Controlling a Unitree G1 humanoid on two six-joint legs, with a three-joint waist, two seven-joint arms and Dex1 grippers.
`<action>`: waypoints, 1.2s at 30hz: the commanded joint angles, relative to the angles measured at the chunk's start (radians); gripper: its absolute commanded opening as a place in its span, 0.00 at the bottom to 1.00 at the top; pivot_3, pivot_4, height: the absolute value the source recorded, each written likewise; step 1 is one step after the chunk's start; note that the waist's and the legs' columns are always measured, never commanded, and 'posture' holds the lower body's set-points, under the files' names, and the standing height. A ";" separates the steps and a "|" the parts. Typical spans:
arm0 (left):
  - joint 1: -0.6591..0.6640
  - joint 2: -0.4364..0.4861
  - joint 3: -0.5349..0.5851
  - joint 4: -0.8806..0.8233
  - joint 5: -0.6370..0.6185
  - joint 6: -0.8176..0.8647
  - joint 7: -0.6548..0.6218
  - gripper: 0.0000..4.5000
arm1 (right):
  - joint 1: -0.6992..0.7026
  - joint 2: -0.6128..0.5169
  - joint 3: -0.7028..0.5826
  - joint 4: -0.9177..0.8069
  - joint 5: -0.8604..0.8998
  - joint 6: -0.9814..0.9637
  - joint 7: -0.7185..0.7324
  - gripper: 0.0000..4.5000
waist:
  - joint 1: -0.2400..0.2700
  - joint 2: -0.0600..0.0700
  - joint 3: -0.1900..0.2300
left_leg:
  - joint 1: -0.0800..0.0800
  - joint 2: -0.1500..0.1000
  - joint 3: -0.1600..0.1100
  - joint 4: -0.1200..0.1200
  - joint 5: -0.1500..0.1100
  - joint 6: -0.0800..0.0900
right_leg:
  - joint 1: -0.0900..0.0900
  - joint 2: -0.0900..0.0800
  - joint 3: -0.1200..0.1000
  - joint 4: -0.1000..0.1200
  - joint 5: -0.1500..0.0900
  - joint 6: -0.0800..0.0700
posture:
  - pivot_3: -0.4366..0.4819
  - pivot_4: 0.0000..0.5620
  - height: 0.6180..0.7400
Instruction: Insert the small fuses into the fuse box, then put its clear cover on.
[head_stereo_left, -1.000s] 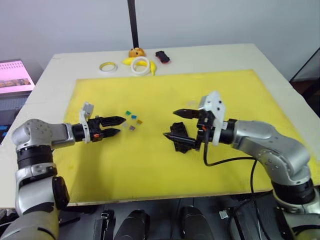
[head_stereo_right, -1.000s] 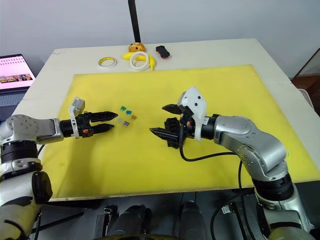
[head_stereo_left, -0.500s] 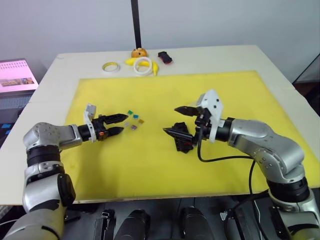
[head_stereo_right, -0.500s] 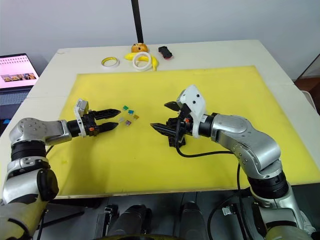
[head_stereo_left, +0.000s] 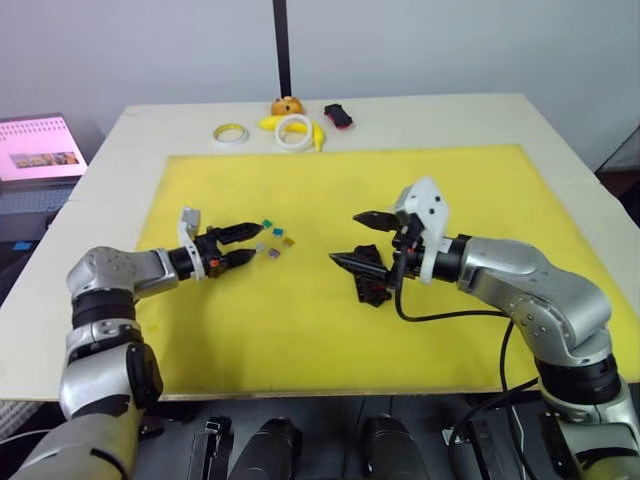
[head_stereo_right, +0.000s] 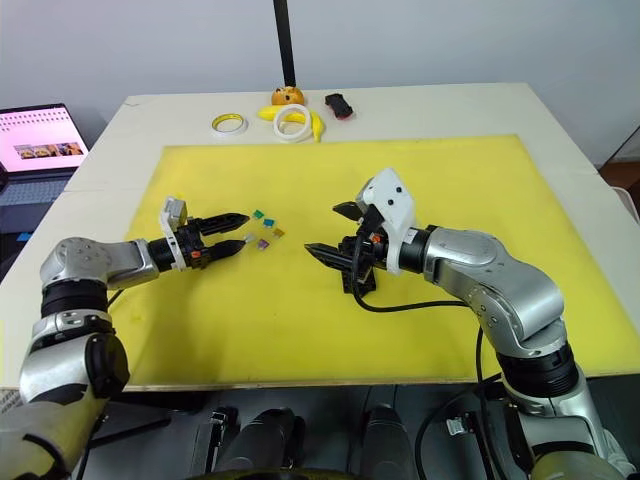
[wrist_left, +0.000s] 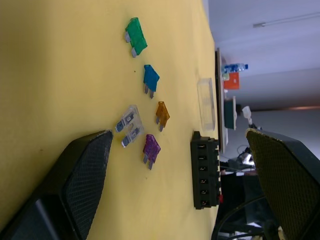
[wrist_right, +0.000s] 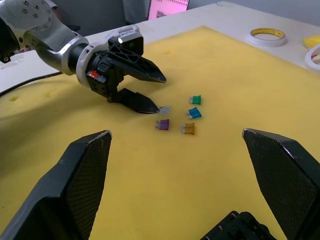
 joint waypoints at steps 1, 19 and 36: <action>-0.022 -0.038 -0.016 0.037 0.019 -0.047 0.008 1.00 | -0.018 0.000 -0.019 -0.031 0.003 0.002 -0.007 0.99 | 0.004 0.000 0.000 | 0.000 0.000 0.000 0.000 0.000 0.000 | 0.000 0.000 0.000 0.000 0.000 0.000 | 0.48 0.27 1.00; -0.003 -0.056 -0.100 0.069 0.105 -0.126 -0.035 0.60 | -0.009 -0.014 -0.038 -0.047 0.001 0.020 -0.023 1.00 | 0.020 0.000 0.000 | 0.000 -0.004 0.000 0.001 0.000 0.000 | 0.000 -0.001 0.000 0.000 0.000 0.000 | 0.48 0.27 1.00; 0.015 -0.042 -0.199 0.113 0.206 -0.221 -0.069 0.19 | 0.025 -0.030 -0.051 -0.079 0.007 0.031 -0.024 1.00 | 0.018 0.002 -0.002 | 0.001 -0.004 0.000 0.001 0.000 0.000 | 0.000 -0.001 0.000 0.000 0.000 0.000 | 0.48 0.27 1.00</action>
